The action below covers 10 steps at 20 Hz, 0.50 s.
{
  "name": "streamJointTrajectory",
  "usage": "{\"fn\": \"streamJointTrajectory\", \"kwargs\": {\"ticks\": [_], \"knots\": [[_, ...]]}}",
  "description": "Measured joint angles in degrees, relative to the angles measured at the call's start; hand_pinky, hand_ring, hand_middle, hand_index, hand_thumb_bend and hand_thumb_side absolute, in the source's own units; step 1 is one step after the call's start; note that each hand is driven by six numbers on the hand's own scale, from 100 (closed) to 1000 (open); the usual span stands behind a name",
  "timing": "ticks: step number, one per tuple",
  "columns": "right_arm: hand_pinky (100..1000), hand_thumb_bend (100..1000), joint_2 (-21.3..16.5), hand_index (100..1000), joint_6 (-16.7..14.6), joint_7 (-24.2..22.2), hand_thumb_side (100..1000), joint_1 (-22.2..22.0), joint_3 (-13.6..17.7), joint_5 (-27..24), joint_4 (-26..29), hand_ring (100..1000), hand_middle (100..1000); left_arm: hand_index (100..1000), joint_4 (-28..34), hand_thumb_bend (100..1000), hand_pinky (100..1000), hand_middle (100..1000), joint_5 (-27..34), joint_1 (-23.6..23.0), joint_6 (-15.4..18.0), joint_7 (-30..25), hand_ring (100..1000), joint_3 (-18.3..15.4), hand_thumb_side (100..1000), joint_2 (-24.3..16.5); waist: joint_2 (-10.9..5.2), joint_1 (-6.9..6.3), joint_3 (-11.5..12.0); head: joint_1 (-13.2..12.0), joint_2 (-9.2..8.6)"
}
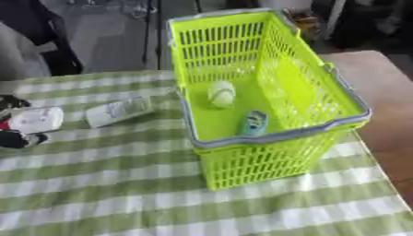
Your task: Pick up objects on the table and place them in the box.
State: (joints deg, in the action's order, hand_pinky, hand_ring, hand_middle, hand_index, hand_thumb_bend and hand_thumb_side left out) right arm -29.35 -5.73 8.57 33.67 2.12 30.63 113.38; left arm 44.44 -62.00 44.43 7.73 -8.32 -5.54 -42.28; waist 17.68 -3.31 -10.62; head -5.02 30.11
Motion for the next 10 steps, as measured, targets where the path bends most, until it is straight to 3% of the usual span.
{"fn": "streamJointTrajectory", "kwargs": {"ticks": [2,7,10], "knots": [[596,198,-0.02,779,0.03,0.1,591,-0.1,0.01,0.0,0.0,604,652,889,-0.49,653,866,827,0.81,-0.09,-0.13,-0.42,872,0.0,498,-0.02,0.19,0.04,-0.06,-0.01,-0.11],[595,197,-0.02,780,0.08,0.17,592,-0.46,0.16,0.0,0.0,601,650,901,-0.65,603,852,849,1.15,-0.11,-1.38,1.04,859,-0.24,318,-0.09,0.62,0.2,-0.68,-0.02,-0.35],[594,196,-0.02,780,0.1,0.19,593,-0.54,0.31,0.0,0.0,601,649,902,-0.64,595,850,850,0.99,-0.12,-3.04,4.53,857,-0.46,290,-0.09,0.74,0.26,-0.79,-0.02,-0.59]]}}
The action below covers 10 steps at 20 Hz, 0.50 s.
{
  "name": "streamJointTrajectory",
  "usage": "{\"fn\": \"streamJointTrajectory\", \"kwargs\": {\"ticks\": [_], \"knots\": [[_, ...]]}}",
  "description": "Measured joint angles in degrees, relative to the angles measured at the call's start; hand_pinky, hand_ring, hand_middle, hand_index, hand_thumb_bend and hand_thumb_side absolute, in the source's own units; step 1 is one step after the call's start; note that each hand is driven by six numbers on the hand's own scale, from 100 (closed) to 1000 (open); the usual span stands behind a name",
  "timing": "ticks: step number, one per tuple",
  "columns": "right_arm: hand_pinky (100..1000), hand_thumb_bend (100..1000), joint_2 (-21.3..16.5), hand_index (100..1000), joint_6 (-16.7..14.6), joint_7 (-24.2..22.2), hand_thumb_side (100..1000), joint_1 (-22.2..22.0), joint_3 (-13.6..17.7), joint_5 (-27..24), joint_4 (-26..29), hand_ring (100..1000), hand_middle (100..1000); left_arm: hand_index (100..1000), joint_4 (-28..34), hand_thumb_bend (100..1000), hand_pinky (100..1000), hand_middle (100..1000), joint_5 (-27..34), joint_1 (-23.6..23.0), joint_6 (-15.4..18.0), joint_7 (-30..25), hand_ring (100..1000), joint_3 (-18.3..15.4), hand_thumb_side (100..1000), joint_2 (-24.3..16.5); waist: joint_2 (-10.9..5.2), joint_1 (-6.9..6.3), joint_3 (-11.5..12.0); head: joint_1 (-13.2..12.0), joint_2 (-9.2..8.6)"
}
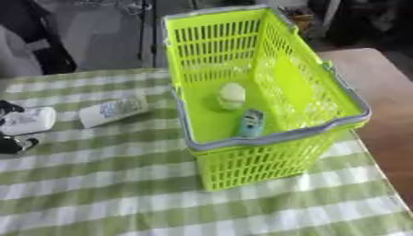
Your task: Pick up objects on the table and place them in the box.
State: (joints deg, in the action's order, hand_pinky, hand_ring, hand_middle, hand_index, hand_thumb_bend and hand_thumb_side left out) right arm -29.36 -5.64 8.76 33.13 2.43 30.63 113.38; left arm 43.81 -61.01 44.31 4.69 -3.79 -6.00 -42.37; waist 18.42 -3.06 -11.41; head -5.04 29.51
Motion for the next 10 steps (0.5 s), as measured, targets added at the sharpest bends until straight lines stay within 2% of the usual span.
{"fn": "streamJointTrajectory", "kwargs": {"ticks": [2,5,10], "knots": [[594,196,0.0,780,0.01,0.0,593,-0.25,0.0,0.0,0.0,601,649,902,-0.01,592,850,851,-0.02,0.0,-0.99,2.17,858,-0.08,287,0.0,0.06,0.0,-0.05,0.0,-0.03],[593,196,0.0,780,0.02,0.01,592,-0.39,0.01,-0.01,0.0,599,648,893,-0.39,513,846,849,0.06,0.0,-1.8,3.91,854,-0.15,301,-0.01,0.29,0.01,-0.29,-0.07,-0.25],[592,195,0.0,780,0.08,-0.01,592,-0.78,0.02,-0.19,0.0,597,646,892,-1.93,474,844,846,2.74,-0.08,-1.66,2.7,851,-0.19,325,-0.18,0.77,0.01,-1.23,-0.31,-0.92]]}}
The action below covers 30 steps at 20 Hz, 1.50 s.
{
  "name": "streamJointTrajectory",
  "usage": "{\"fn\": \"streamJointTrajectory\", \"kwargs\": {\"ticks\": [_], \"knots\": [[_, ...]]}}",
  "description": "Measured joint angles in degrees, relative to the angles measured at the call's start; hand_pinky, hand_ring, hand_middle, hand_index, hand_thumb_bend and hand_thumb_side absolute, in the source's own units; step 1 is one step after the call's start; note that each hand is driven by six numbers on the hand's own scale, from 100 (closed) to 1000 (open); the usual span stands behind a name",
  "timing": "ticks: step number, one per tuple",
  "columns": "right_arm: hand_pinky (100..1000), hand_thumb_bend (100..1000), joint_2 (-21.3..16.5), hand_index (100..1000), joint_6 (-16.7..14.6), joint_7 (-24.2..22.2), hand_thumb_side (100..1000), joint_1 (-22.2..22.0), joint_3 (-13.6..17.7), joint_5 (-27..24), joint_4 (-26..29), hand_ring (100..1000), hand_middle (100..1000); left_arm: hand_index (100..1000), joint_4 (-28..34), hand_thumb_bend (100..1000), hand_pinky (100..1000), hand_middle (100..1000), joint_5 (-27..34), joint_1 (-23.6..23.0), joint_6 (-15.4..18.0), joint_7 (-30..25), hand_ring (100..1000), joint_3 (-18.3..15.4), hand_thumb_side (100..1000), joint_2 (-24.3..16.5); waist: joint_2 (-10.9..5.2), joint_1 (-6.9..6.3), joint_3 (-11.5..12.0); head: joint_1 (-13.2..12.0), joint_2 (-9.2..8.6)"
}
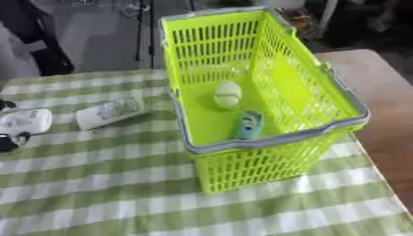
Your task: Pick up objects on the table and place them in the box.
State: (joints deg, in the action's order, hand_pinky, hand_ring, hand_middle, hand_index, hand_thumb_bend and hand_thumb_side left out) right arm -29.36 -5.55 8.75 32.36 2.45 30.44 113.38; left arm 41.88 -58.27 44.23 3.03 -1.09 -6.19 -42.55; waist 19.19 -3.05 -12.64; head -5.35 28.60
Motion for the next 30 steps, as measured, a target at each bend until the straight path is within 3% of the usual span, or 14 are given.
{"fn": "streamJointTrajectory", "kwargs": {"ticks": [1,2,6,11,13,14,15,16,17,18,21,22,29,30], "knots": [[591,186,0.0,780,0.02,0.02,526,-0.16,0.01,-0.04,0.0,596,645,892,-0.22,472,844,849,0.76,-0.02,0.06,-0.49,852,-0.01,323,-0.15,0.1,0.0,-0.15,-0.03,-0.12],[591,196,0.0,780,0.06,0.05,592,-0.17,0.02,-0.08,0.0,596,645,892,-0.34,474,844,849,1.31,-0.04,0.1,-0.83,852,-0.01,323,-0.37,0.18,-0.01,-0.29,-0.11,-0.15],[590,194,0.0,780,0.32,0.14,592,-0.7,0.34,-0.21,0.0,594,643,895,-0.48,502,848,852,2.68,-0.06,0.11,-1.89,855,-0.16,354,-1.6,0.74,-0.15,-1.07,-0.31,-0.58],[589,191,0.0,780,0.46,0.26,593,-0.77,0.35,-0.27,0.0,592,642,892,-0.63,606,859,815,3.05,0.09,0.82,-5.31,858,-0.34,400,-2.81,1.52,-0.64,-1.53,-0.45,-0.6],[588,188,0.0,780,0.48,0.26,593,-0.77,0.35,-0.28,0.0,592,642,799,-0.65,672,822,698,2.73,0.59,1.18,-8.12,791,-0.34,219,-3.38,1.67,-0.73,-1.65,-0.47,-0.6],[588,187,0.0,780,0.51,0.28,594,-0.78,0.36,-0.29,0.0,592,642,776,-0.61,688,815,668,2.18,0.8,1.13,-9.46,778,-0.34,189,-3.58,1.68,-0.74,-1.72,-0.47,-0.6],[588,187,0.0,780,0.55,0.32,594,-0.78,0.36,-0.3,0.0,592,642,776,-0.43,688,815,668,1.36,0.95,0.94,-10.55,778,-0.34,189,-3.7,1.68,-0.74,-1.77,-0.47,-0.6],[588,185,0.0,780,0.58,0.34,596,-0.79,0.36,-0.31,0.0,591,642,691,-0.28,640,777,558,0.41,1.09,0.66,-11.41,722,-0.34,100,-3.75,1.68,-0.74,-1.79,-0.47,-0.6],[588,185,0.0,780,0.59,0.34,596,-0.82,0.36,-0.31,0.0,591,642,691,-0.09,640,777,558,-0.68,1.13,0.25,-12.08,722,-0.34,100,-3.76,1.68,-0.74,-1.81,-0.47,-0.6],[588,184,0.0,780,0.59,0.34,596,-0.87,0.36,-0.32,0.0,591,641,640,0.01,576,750,505,-1.82,1.15,-0.2,-12.59,674,-0.34,100,-3.77,1.68,-0.74,-1.81,-0.47,-0.6],[588,176,0.01,781,0.62,0.33,599,-0.98,0.36,-0.35,0.0,591,641,620,0.3,590,749,488,-4.6,1.16,-1.4,-13.79,668,-0.34,100,-3.76,1.6,-0.74,-1.8,-0.48,-0.62],[588,176,0.02,781,0.64,0.31,600,-1.09,0.36,-0.38,0.0,591,641,551,0.3,590,725,429,-5.39,1.17,-1.7,-14.14,617,-0.34,100,-3.74,1.54,-0.74,-1.79,-0.48,-0.63],[587,172,0.32,781,0.79,0.29,601,-1.17,0.43,-0.6,0.0,590,640,388,0.08,562,656,263,-8.18,1.0,-1.7,-17.74,511,-0.32,100,-2.97,1.28,-0.72,-1.12,-0.47,-0.63],[587,171,0.36,781,0.83,0.32,601,-1.17,0.46,-0.61,0.0,590,640,348,0.08,520,625,217,-8.16,1.02,-1.54,-18.26,485,-0.33,100,-2.83,1.25,-0.72,-1.03,-0.47,-0.63]]}}
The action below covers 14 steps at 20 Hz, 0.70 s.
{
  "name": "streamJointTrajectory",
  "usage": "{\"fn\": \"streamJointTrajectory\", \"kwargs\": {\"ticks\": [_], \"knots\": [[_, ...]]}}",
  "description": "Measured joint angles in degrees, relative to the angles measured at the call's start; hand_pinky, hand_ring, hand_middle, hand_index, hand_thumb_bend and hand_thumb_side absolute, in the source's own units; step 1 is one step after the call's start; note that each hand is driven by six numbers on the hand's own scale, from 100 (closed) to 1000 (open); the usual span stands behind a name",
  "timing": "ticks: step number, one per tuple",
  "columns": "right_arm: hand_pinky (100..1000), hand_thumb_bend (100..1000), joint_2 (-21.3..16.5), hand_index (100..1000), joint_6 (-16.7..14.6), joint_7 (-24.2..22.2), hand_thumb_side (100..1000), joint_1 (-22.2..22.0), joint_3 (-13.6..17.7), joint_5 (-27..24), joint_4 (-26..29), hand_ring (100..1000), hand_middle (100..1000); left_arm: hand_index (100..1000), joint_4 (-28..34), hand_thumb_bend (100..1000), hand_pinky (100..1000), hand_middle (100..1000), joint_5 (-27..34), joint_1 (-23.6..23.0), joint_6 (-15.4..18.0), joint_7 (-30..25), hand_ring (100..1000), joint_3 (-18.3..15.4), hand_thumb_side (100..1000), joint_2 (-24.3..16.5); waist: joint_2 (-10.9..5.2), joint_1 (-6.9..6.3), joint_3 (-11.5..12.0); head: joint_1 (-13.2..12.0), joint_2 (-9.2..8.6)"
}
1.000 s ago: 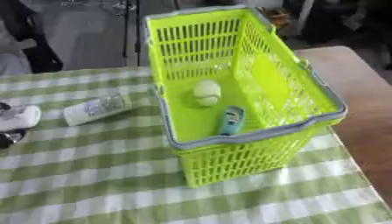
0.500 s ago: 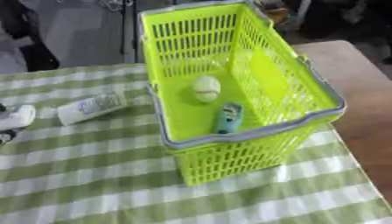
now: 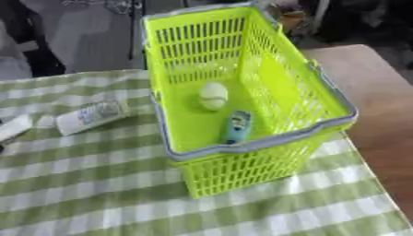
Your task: Pick up objects on the table and place them in the box.
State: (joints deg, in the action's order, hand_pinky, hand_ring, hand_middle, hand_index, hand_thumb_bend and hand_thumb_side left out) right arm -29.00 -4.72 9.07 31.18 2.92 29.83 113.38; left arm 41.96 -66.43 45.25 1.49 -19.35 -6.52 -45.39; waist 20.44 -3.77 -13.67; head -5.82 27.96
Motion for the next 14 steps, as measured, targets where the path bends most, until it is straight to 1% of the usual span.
{"fn": "streamJointTrajectory", "kwargs": {"ticks": [1,2,3,4,5,6,7,8,9,10,11,12,13,14], "knots": [[587,171,0.0,781,0.04,0.02,601,-0.02,0.04,-0.01,0.0,590,640,348,0.0,520,625,217,0.21,0.01,0.1,-0.3,485,-0.03,100,0.02,-0.04,0.0,0.02,0.0,0.0],[587,170,0.01,781,0.07,0.03,602,-0.05,0.06,-0.02,0.0,591,641,323,-0.01,432,601,188,0.63,0.01,0.18,-0.4,475,-0.05,100,0.07,-0.11,0.01,0.12,0.0,0.0],[587,170,0.02,781,0.13,0.05,602,-0.15,0.11,-0.05,0.0,591,641,323,-0.01,432,601,188,1.47,0.0,0.31,-0.23,475,-0.15,100,0.21,-0.19,0.08,0.32,0.0,0.0],[587,169,0.05,781,0.2,0.06,603,-0.27,0.18,-0.07,0.0,591,641,317,-0.01,345,596,180,2.59,-0.1,0.45,0.19,481,-0.32,100,0.38,-0.28,0.17,0.46,0.0,0.0],[587,169,0.06,781,0.23,0.07,603,-0.43,0.22,-0.07,0.0,591,641,317,0.06,345,596,180,3.96,-0.26,0.69,0.77,481,-0.37,100,0.55,-0.42,0.29,0.64,0.0,0.01],[587,172,0.11,781,0.25,0.07,640,-0.48,0.22,-0.08,0.0,591,641,317,0.2,100,593,181,5.51,-0.52,0.96,1.36,486,-0.37,268,0.68,-0.57,0.37,0.75,0.0,0.02],[587,169,0.2,781,0.27,0.07,603,-0.51,0.22,-0.08,0.0,591,641,317,0.5,262,593,177,7.08,-0.73,1.27,2.0,486,-0.34,100,0.91,-0.73,0.46,0.91,0.0,0.03],[587,168,0.33,781,0.28,0.07,604,-0.56,0.23,-0.08,0.0,591,641,318,0.96,215,592,175,8.65,-1.05,1.58,2.56,489,-0.29,100,1.37,-0.83,0.54,1.06,0.0,0.07],[587,168,0.48,781,0.31,0.08,604,-0.76,0.23,-0.08,0.0,591,641,318,1.63,215,592,175,10.06,-1.31,1.84,3.14,489,-0.06,100,1.69,-0.97,0.67,1.25,0.0,0.08],[587,159,0.5,781,0.35,0.1,606,-0.99,0.23,-0.08,0.0,591,641,306,2.53,134,587,159,11.27,-1.54,2.05,3.71,486,0.19,100,2.02,-1.06,0.75,1.38,0.0,0.09],[587,159,0.53,781,0.4,0.13,606,-1.1,0.23,-0.08,0.0,591,641,306,3.66,134,587,159,12.37,-1.72,2.21,4.51,486,0.42,100,2.19,-1.35,0.87,1.59,0.0,0.12],[587,160,0.56,781,0.47,0.16,606,-1.29,0.24,-0.08,0.0,591,641,292,5.18,100,585,142,13.39,-1.88,2.28,5.52,483,0.54,100,2.29,-1.79,0.89,1.88,0.0,0.14],[587,160,0.62,781,0.57,0.18,606,-1.57,0.24,-0.08,0.0,591,641,292,6.9,100,585,142,14.37,-2.01,2.3,6.64,483,0.69,100,2.29,-2.43,0.9,2.24,0.0,0.18],[588,161,0.71,781,0.63,0.18,633,-1.78,0.25,-0.08,0.0,592,640,291,8.7,100,583,143,15.41,-2.14,2.28,7.82,488,0.75,127,2.28,-2.98,0.9,2.59,0.0,0.36]]}}
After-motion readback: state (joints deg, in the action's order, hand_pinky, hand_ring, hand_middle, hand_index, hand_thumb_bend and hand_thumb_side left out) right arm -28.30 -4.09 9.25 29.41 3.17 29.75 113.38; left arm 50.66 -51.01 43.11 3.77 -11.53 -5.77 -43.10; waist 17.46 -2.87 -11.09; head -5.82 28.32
